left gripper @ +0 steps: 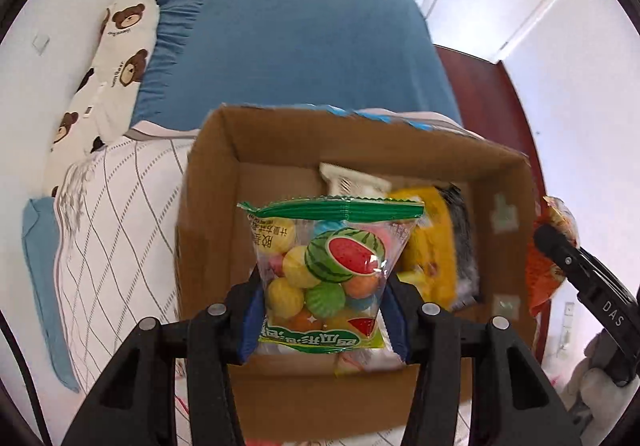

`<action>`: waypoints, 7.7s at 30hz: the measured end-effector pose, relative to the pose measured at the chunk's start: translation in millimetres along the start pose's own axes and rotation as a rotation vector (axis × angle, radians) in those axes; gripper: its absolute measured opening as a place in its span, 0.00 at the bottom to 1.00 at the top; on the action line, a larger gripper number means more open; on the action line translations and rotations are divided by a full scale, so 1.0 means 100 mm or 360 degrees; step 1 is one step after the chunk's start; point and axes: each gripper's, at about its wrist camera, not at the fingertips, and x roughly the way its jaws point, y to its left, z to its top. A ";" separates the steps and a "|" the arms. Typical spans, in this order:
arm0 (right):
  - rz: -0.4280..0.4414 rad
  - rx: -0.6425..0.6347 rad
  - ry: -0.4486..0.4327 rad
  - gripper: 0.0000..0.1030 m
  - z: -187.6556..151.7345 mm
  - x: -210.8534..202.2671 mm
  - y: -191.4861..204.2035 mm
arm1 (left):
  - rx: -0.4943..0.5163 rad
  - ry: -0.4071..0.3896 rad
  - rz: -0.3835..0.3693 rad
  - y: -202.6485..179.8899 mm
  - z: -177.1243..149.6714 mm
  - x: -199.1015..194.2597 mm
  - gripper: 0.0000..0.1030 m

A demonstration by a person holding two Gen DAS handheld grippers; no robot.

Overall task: Organize snacks
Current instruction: 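Carry both held bags into the cardboard box and open both tools, then withdraw both tools from the box toward the remaining snacks, then grasp yellow panda bag with left tool while right tool grasps brown pack, then carry both packs into the cardboard box and open both tools, then withdraw both tools from the box toward the remaining snacks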

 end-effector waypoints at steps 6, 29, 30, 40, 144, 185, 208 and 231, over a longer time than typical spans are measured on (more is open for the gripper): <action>-0.0159 0.0017 0.0086 0.97 0.44 0.54 0.01 | -0.0055 0.0070 0.0045 0.12 0.38 0.42 0.56; -0.0333 -0.0181 0.0106 0.97 -0.35 0.40 0.20 | 0.0039 -0.0114 0.0043 -0.03 -0.30 0.19 0.84; -0.0335 -0.0192 0.0090 0.97 -0.40 0.33 0.21 | 0.0040 -0.0146 0.0032 -0.03 -0.36 0.12 0.84; -0.0404 -0.0279 -0.0147 0.97 -0.97 -0.43 0.26 | 0.0110 -0.0445 0.0043 -0.17 -1.12 -0.49 0.84; -0.0180 -0.0481 0.0665 0.70 -3.20 0.83 1.51 | -0.0496 0.0431 -0.0229 1.60 -3.04 1.14 0.73; -0.0142 -0.0479 0.0318 0.57 -3.33 -0.01 0.56 | -0.0177 0.0122 -0.0099 0.79 -2.89 0.31 0.43; -0.0059 -0.0168 -0.0096 0.57 -0.66 -0.58 0.03 | 0.0107 0.0154 0.0072 0.02 -0.36 -0.01 0.44; -0.0169 -0.0089 0.0204 0.96 -0.90 0.23 -0.05 | 0.0021 0.0184 0.0043 0.15 -0.48 0.32 0.89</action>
